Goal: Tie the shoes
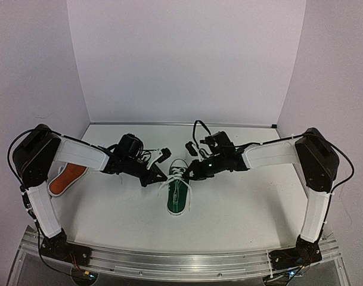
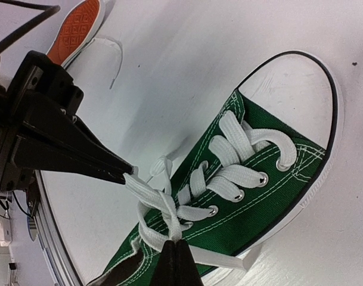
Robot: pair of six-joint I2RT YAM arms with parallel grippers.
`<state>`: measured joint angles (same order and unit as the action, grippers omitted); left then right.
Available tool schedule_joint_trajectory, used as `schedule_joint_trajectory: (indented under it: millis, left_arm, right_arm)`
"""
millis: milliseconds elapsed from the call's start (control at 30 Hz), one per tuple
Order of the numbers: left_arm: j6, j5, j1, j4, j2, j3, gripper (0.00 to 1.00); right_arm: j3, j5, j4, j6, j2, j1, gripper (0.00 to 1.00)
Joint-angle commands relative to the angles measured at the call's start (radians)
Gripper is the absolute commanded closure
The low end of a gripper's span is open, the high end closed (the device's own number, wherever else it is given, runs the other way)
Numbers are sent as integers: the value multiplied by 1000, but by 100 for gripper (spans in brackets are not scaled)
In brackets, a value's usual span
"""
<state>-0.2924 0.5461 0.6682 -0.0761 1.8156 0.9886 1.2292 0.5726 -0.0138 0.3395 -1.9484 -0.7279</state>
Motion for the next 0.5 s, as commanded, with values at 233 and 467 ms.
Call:
schedule_joint_trajectory:
  millis: [233,467]
  left_arm:
    - [-28,-38,-7,24,-26,5,100]
    - [-44,-68,-2,6,-78,2,93]
  right_arm:
    - [-115,-51,-230,129,101,-4,100]
    - [-113,5,-260,141,85,-4,100]
